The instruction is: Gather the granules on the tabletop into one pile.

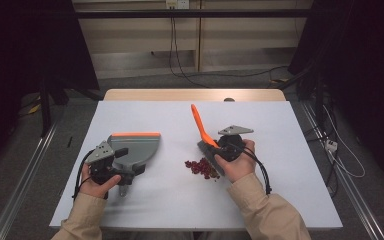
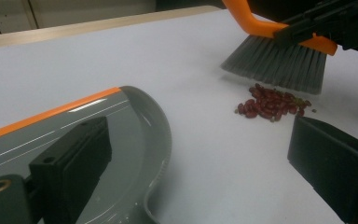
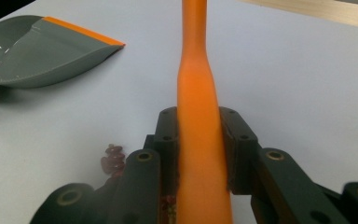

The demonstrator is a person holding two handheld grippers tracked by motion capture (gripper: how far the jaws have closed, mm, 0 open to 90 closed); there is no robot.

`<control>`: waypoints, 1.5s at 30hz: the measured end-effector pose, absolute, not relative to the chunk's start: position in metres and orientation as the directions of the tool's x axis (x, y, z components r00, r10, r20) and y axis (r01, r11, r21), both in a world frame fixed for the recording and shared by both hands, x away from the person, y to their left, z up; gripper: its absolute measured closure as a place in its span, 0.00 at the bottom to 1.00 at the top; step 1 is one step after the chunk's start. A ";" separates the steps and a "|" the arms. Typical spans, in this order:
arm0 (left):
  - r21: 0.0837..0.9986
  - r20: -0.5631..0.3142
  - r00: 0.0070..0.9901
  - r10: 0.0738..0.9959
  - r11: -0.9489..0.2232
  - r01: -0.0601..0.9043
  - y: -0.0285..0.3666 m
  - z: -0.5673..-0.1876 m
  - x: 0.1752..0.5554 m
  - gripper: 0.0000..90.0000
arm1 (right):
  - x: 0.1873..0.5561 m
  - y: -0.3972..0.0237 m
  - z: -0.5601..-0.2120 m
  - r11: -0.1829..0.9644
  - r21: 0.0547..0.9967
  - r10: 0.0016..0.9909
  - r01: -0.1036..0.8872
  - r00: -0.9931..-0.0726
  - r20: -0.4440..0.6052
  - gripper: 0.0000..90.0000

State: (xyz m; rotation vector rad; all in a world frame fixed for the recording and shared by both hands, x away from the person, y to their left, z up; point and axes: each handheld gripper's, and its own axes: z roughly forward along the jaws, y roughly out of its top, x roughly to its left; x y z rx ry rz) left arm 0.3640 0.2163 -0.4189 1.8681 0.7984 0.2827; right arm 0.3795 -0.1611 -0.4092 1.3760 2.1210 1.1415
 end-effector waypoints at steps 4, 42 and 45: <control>0.886 -0.161 0.752 0.640 -0.242 0.395 0.216 -0.419 0.364 0.07 | 0.382 -0.168 -0.408 0.201 0.787 0.890 0.583 -0.445 0.103 0.79; 0.862 -0.174 0.713 0.679 -0.245 0.444 0.224 -0.418 0.355 0.07 | 0.379 -0.179 -0.417 0.177 0.810 0.873 0.560 -0.469 0.134 0.79; 0.859 -0.173 0.713 0.680 -0.250 0.447 0.223 -0.419 0.355 0.07 | 0.378 -0.175 -0.424 0.177 0.806 0.871 0.565 -0.471 0.138 0.79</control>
